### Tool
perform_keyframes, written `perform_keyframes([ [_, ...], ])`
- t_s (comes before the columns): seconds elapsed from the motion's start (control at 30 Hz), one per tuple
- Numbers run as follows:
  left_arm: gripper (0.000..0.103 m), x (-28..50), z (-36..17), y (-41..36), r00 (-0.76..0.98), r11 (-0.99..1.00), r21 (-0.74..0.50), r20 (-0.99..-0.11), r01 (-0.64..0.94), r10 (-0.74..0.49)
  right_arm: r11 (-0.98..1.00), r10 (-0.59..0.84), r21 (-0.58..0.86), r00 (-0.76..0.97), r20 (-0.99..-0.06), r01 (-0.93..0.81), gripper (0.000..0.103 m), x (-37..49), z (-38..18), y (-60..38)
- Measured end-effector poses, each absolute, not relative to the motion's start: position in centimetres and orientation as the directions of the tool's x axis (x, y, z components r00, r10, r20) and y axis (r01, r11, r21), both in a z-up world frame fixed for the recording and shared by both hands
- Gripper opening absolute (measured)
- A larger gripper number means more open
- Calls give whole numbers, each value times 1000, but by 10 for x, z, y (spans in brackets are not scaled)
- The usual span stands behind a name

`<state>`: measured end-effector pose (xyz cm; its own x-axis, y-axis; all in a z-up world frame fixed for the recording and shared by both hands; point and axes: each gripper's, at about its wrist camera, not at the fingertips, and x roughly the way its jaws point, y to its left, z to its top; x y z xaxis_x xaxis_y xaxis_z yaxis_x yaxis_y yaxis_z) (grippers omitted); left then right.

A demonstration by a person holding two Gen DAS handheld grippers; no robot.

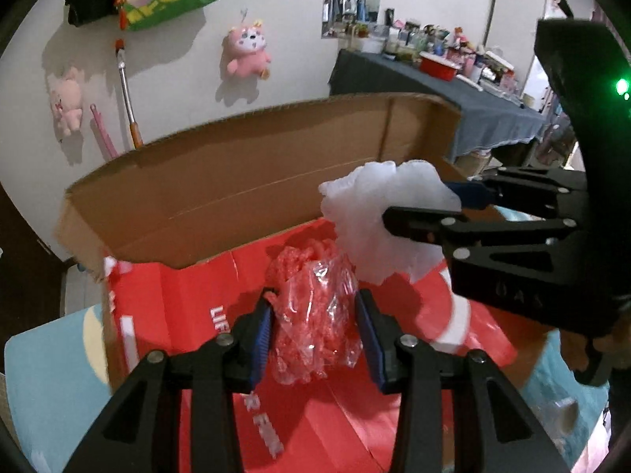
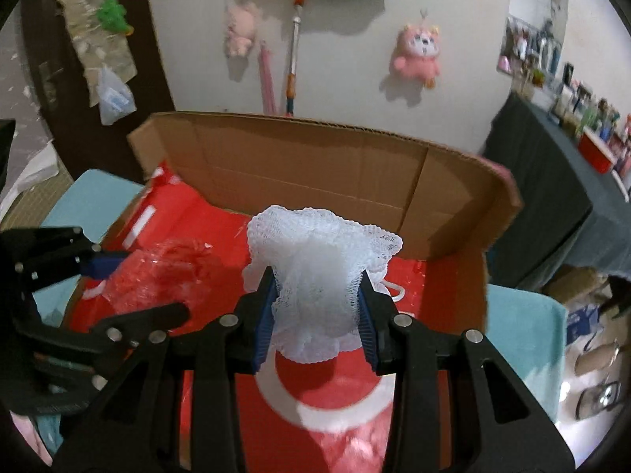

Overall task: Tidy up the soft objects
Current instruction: 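Carry both sponges into the red box and open both tools to release them, then withdraw both tools from the box back toward the remaining soft items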

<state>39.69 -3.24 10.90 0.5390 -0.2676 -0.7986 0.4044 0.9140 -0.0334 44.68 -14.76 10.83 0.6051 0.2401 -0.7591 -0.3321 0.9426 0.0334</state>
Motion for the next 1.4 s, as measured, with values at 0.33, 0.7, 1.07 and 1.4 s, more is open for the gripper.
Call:
perform_keyframes([
  [0.33, 47, 440, 64, -31, 529, 943, -28, -822, 332, -211, 956, 215, 66, 533, -818, -284, 37, 486, 62, -142],
  [0.7, 51, 429, 62, -13, 562, 940, -44, -792, 338, -240, 956, 234, 98, 512, -826, -278, 46, 488, 58, -147],
  [1.07, 80, 407, 87, -7, 620, 941, -14, -749, 338, -234, 969, 208, 103, 522, -827, -223, 56, 485, 68, -157],
  [1.4, 99, 353, 161, -6, 731, 953, -4, -641, 303, -235, 977, 180, 67, 609, -772, -204, 73, 436, 123, -168],
])
